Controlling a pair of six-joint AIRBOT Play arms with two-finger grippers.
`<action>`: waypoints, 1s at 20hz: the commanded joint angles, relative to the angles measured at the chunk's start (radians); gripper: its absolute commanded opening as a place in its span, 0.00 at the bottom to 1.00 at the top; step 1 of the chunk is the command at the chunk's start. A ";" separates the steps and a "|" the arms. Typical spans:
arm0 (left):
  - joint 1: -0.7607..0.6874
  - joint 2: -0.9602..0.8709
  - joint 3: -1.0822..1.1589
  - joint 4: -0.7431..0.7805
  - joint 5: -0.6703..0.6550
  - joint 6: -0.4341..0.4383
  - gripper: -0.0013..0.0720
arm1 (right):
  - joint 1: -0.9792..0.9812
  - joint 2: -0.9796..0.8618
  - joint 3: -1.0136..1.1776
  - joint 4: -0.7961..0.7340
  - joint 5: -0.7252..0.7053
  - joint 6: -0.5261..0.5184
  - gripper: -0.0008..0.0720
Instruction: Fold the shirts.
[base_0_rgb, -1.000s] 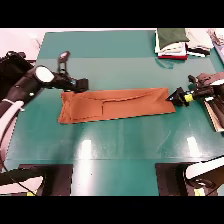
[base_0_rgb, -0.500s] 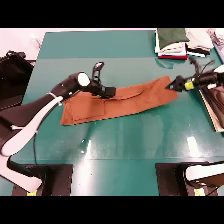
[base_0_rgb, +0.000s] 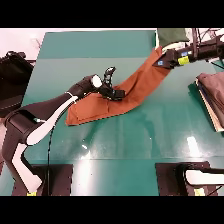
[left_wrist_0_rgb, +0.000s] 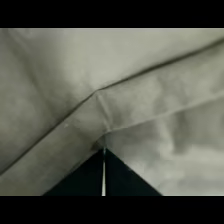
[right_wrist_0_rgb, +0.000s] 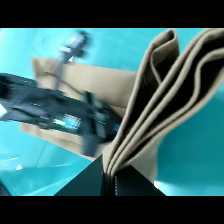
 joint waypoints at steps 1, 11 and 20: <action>0.001 -0.010 0.007 0.003 0.000 0.004 0.06 | 0.103 0.007 0.055 0.001 -0.034 0.050 0.04; 0.361 0.361 0.057 0.258 -0.191 0.013 0.06 | 0.492 -0.089 0.083 0.159 -0.337 0.035 0.04; 0.578 0.631 0.057 0.311 -0.244 0.050 0.06 | 0.695 -0.390 0.268 0.268 -0.368 -0.078 0.49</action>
